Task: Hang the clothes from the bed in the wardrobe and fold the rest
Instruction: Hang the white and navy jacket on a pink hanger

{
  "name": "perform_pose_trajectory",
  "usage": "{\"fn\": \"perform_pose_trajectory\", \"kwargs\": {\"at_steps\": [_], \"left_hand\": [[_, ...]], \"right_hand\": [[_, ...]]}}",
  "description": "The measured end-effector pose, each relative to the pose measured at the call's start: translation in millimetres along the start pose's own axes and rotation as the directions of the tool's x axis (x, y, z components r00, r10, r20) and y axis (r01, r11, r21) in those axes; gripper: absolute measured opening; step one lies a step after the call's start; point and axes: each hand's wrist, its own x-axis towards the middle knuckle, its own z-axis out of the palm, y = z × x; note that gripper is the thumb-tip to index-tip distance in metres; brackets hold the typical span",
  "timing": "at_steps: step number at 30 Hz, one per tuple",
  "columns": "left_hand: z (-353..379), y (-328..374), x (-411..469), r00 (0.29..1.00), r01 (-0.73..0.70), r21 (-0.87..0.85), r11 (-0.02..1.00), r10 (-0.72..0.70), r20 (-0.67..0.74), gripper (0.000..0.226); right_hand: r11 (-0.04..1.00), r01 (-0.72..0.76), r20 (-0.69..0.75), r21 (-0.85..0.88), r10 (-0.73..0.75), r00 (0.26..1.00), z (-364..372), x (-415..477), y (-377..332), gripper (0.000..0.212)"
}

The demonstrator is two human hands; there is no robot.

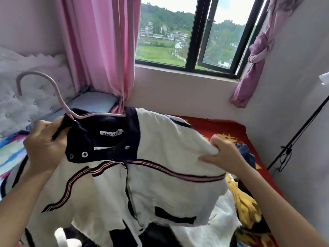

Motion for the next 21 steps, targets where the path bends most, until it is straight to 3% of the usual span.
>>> {"fn": "perform_pose_trajectory", "kwargs": {"at_steps": [1,2,3,5,9,11,13,15,16,18,21], "left_hand": [[2.8,5.4,-0.9,1.000,-0.004,-0.035,0.999,0.003,-0.026,0.026],[6.7,12.0,-1.6,0.998,-0.015,-0.073,0.997,0.011,-0.060,0.026],[10.7,18.5,-2.7,0.994,-0.041,-0.096,0.995,0.031,-0.104,0.026],[19.6,30.8,-4.5,0.979,-0.098,-0.093,0.991,0.079,-0.186,0.026],[21.4,37.9,2.2,0.957,-0.224,-0.113,0.968,0.196,-0.212,0.027],[16.9,42.2,9.2,0.949,-0.269,-0.155,0.951,0.235,-0.209,0.030],[16.0,48.4,11.8,0.951,-0.283,-0.177,0.942,0.253,-0.177,0.032],[13.9,51.4,8.7,0.956,-0.264,-0.158,0.952,0.236,-0.175,0.029],[13.6,53.1,8.8,0.963,-0.242,-0.180,0.954,0.213,-0.164,0.027],[6.0,51.7,10.1,0.991,-0.135,-0.296,0.946,0.123,-0.058,0.036],[-4.7,44.0,13.9,0.953,0.110,-0.437,0.893,0.030,0.302,0.054]], "right_hand": [[0.995,-0.085,0.251,-0.052,0.096,0.963,1.1,-6.6,3.3,0.040],[0.980,-0.188,0.402,-0.059,0.196,0.894,-1.6,-9.4,7.4,0.035],[0.961,-0.277,0.449,-0.026,0.259,0.855,-5.3,-9.2,9.0,0.036],[0.940,-0.341,0.368,0.033,0.305,0.878,-11.5,-1.5,11.3,0.051],[0.969,-0.168,0.254,0.181,0.119,0.960,-5.1,13.0,-14.4,0.069],[0.954,-0.149,0.183,0.260,0.103,0.978,-4.2,20.2,-26.2,0.062],[0.960,-0.090,0.102,0.266,0.065,0.993,-6.2,25.4,-31.5,0.041],[0.982,-0.024,0.153,0.188,-0.005,0.988,-7.5,31.3,-36.1,0.016],[0.984,-0.022,0.219,0.175,-0.017,0.976,-10.7,32.5,-35.4,0.027],[0.972,-0.099,0.363,0.215,0.015,0.932,-20.1,35.3,-32.8,0.036],[0.942,-0.210,0.443,0.263,0.075,0.893,-36.7,40.4,-19.4,0.033]]}}
